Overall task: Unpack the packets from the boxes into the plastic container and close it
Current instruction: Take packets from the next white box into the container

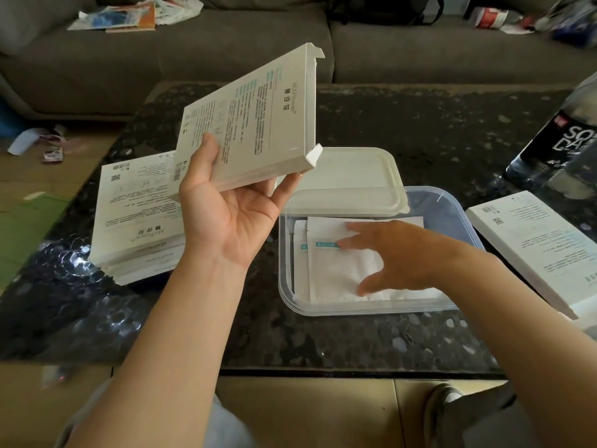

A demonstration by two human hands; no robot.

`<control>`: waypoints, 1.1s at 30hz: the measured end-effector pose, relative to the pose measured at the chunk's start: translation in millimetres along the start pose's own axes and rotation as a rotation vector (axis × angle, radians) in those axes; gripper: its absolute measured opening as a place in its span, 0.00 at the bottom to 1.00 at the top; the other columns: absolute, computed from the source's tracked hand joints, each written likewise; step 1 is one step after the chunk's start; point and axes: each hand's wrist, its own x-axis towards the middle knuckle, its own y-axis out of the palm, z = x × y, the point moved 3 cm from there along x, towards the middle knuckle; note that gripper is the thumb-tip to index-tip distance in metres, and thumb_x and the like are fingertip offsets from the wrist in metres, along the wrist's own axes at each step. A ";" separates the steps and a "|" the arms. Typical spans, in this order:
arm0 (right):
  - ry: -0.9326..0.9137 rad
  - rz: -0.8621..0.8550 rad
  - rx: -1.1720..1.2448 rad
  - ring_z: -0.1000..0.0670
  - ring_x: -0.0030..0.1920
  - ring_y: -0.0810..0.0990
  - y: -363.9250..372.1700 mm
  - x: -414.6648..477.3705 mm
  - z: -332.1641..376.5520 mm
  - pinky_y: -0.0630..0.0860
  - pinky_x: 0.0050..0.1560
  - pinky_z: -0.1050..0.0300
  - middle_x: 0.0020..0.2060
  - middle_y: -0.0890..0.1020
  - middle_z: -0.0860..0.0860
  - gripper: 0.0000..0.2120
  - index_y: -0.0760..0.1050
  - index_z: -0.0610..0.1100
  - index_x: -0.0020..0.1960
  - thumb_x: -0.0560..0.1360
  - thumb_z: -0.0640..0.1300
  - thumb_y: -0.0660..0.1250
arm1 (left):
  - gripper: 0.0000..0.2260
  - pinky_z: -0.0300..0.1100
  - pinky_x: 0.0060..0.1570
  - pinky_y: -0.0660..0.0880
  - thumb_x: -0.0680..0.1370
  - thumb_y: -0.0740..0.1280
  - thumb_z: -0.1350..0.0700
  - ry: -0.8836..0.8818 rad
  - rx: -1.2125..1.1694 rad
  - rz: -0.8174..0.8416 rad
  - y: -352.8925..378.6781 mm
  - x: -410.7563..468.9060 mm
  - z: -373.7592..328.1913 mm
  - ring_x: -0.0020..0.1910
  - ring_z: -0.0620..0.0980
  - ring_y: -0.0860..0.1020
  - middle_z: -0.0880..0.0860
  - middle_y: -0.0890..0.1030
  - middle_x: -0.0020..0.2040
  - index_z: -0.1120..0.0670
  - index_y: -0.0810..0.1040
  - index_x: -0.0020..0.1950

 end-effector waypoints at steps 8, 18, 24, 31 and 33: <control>-0.045 0.030 -0.030 0.52 0.80 0.55 7.0 3.5 6.8 0.52 0.78 0.52 0.80 0.53 0.61 0.39 0.54 0.61 0.80 0.75 0.59 0.71 | 0.17 0.58 0.46 0.84 0.84 0.63 0.48 -0.003 -0.002 -0.006 1.2 -1.1 0.7 0.58 0.59 0.83 0.60 0.81 0.61 0.53 0.74 0.71; -0.087 0.032 -0.038 0.52 0.81 0.52 11.9 4.9 14.9 0.51 0.78 0.52 0.81 0.50 0.60 0.39 0.50 0.59 0.81 0.77 0.61 0.67 | 0.20 0.58 0.46 0.83 0.84 0.63 0.48 -0.009 0.014 -0.018 2.0 -2.1 1.8 0.59 0.58 0.83 0.59 0.81 0.64 0.53 0.72 0.75; -0.159 0.029 -0.049 0.55 0.81 0.47 12.2 6.8 21.8 0.47 0.78 0.55 0.81 0.47 0.61 0.40 0.47 0.62 0.80 0.77 0.63 0.66 | 0.20 0.57 0.45 0.83 0.84 0.63 0.48 -0.010 0.013 -0.017 2.0 -1.7 1.6 0.57 0.58 0.83 0.59 0.81 0.63 0.53 0.72 0.75; -0.197 0.038 -0.080 0.53 0.81 0.46 21.1 15.7 25.6 0.49 0.79 0.52 0.81 0.47 0.59 0.38 0.50 0.63 0.80 0.77 0.61 0.67 | 0.21 0.56 0.45 0.84 0.83 0.63 0.48 -0.017 0.017 -0.013 1.8 -1.4 1.8 0.56 0.58 0.84 0.59 0.81 0.63 0.53 0.72 0.75; -0.196 0.034 -0.096 0.53 0.81 0.46 20.6 16.2 25.8 0.50 0.79 0.50 0.81 0.47 0.59 0.38 0.49 0.63 0.80 0.78 0.61 0.66 | 0.21 0.56 0.45 0.84 0.84 0.63 0.48 -0.019 0.014 -0.014 1.7 -1.9 2.5 0.57 0.58 0.84 0.59 0.81 0.63 0.53 0.72 0.75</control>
